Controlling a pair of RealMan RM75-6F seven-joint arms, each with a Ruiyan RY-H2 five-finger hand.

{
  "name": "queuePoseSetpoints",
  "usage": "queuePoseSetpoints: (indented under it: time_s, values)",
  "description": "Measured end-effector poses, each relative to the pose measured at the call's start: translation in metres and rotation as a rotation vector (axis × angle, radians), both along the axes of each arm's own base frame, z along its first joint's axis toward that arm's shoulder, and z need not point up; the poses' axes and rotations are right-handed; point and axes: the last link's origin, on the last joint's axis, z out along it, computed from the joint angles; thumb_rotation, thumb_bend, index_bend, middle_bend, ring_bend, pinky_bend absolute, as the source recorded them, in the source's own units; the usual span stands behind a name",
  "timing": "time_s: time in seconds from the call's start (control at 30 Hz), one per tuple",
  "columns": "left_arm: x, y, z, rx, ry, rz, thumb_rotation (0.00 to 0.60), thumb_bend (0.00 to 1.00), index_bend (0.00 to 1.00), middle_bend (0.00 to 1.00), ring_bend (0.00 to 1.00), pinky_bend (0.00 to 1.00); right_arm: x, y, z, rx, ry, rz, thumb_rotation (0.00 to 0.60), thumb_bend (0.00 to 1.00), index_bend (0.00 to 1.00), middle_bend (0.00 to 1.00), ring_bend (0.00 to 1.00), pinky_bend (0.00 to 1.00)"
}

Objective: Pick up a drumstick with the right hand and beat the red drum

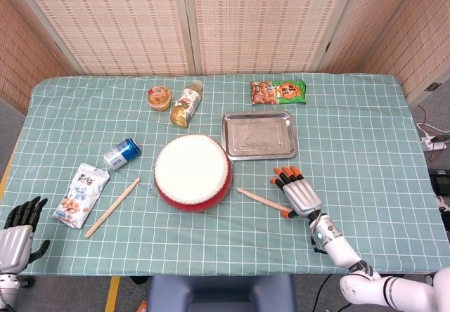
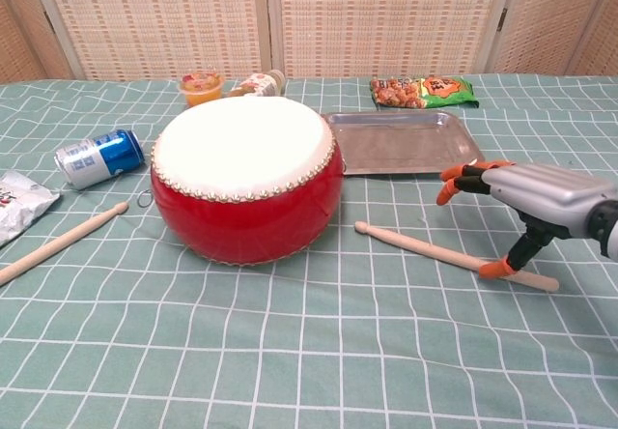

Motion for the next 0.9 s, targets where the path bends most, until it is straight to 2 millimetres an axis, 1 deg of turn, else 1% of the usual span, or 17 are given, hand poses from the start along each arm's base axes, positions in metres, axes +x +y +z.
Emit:
queuePoseSetpoints:
  time_s: [0.17,0.3,0.43,0.57,0.67,0.73,0.83,0.9]
  values:
    - [-0.001,-0.001,0.000,0.000,0.000,0.006,0.600,0.27,0.00,0.00,0.00,0.02,-0.009,-0.007,0.003,-0.026,0.008,-0.030,0.600,0.16,0.22,0.04,0.00,0.00]
    - [-0.001,0.000,0.000,-0.001,0.001,0.004,0.600,0.27,0.00,0.00,0.00,0.02,-0.014,-0.018,0.011,-0.070,0.011,-0.051,0.600,0.16,0.22,0.04,0.00,0.00]
    - [-0.001,0.000,-0.001,-0.002,0.002,0.006,0.600,0.27,0.00,0.00,0.00,0.02,-0.014,-0.028,0.019,-0.102,0.009,-0.056,0.600,0.16,0.24,0.04,0.00,0.00]
    - [-0.002,0.000,0.000,-0.003,0.004,0.012,0.600,0.27,0.00,0.00,0.00,0.02,-0.005,-0.026,0.020,-0.095,-0.031,-0.042,0.600,0.16,0.33,0.04,0.00,0.00]
    - [-0.001,0.000,0.000,-0.004,0.003,0.009,0.600,0.27,0.00,0.00,0.00,0.02,0.008,-0.023,0.018,-0.068,-0.092,-0.027,0.600,0.20,0.40,0.04,0.00,0.00]
    - [0.000,0.000,0.000,-0.004,0.003,0.005,0.600,0.27,0.00,0.00,0.00,0.02,0.018,-0.024,0.013,-0.047,-0.118,-0.008,0.600,0.23,0.43,0.04,0.00,0.00]
    - [-0.001,-0.001,0.000,-0.005,0.002,0.005,0.600,0.27,0.00,0.00,0.00,0.02,0.026,-0.029,0.004,-0.037,-0.123,0.000,0.600,0.26,0.47,0.04,0.00,0.00]
    - [-0.002,-0.001,0.000,-0.004,0.003,0.010,0.600,0.27,0.00,0.00,0.00,0.02,0.029,-0.033,-0.005,-0.031,-0.127,-0.006,0.600,0.27,0.48,0.04,0.00,0.00]
